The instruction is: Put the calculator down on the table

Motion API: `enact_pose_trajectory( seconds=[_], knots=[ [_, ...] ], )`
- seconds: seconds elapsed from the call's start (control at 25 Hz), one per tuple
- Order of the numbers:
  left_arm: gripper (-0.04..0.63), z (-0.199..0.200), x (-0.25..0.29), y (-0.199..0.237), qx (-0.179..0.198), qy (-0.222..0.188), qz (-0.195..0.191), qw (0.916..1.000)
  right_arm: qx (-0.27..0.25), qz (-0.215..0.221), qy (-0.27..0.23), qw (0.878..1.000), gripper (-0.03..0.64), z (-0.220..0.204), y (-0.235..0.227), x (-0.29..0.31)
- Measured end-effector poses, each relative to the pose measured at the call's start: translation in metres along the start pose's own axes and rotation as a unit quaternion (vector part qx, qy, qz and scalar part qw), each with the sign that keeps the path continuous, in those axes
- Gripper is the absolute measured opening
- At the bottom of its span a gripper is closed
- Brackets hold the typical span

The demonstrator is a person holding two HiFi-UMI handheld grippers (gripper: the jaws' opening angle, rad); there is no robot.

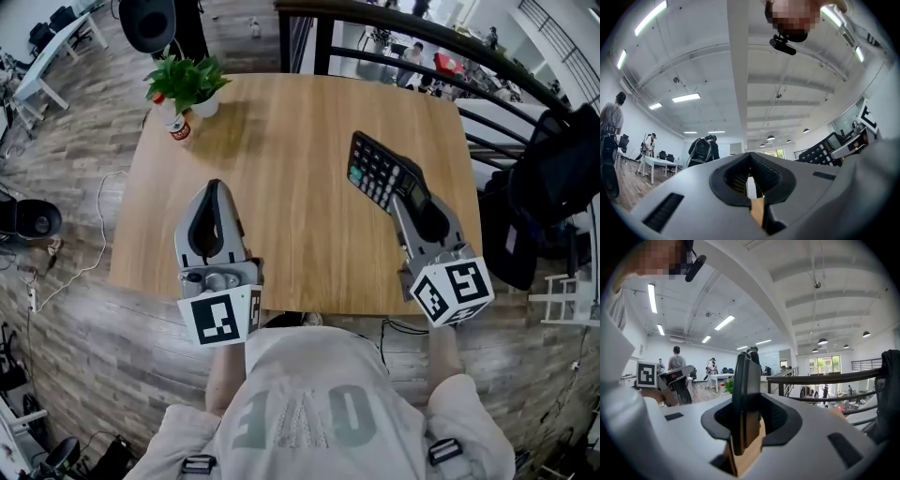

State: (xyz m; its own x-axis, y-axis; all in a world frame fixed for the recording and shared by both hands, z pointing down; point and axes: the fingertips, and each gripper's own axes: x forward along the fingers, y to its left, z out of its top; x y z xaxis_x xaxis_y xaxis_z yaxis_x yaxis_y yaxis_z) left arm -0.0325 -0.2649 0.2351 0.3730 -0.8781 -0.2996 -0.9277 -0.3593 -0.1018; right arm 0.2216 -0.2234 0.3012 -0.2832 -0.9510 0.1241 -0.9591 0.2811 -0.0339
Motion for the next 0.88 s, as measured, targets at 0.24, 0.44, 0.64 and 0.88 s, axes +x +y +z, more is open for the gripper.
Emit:
enact_pose_trajectory(
  seconds=[0.24,0.44,0.64,0.88],
  knots=[
    [0.009,-0.015,0.015,0.0,-0.001,0.016,-0.015,0.9998,-0.051,0.16,0.134,0.977,0.117,-0.011,0.011,0.06],
    [0.009,-0.024,0.013,0.007,-0.013,0.047,-0.013,0.9987,-0.067,0.307,0.287,0.905,0.117,-0.034,0.037,0.095],
    [0.009,-0.044,0.016,0.021,-0.02,0.077,-0.003,0.9968,-0.04,0.431,0.483,0.762,0.117,-0.1,0.066,0.113],
    [0.009,-0.074,0.005,0.043,-0.026,0.118,0.02,0.9924,-0.054,0.52,0.621,0.584,0.117,-0.197,0.105,0.096]
  ],
)
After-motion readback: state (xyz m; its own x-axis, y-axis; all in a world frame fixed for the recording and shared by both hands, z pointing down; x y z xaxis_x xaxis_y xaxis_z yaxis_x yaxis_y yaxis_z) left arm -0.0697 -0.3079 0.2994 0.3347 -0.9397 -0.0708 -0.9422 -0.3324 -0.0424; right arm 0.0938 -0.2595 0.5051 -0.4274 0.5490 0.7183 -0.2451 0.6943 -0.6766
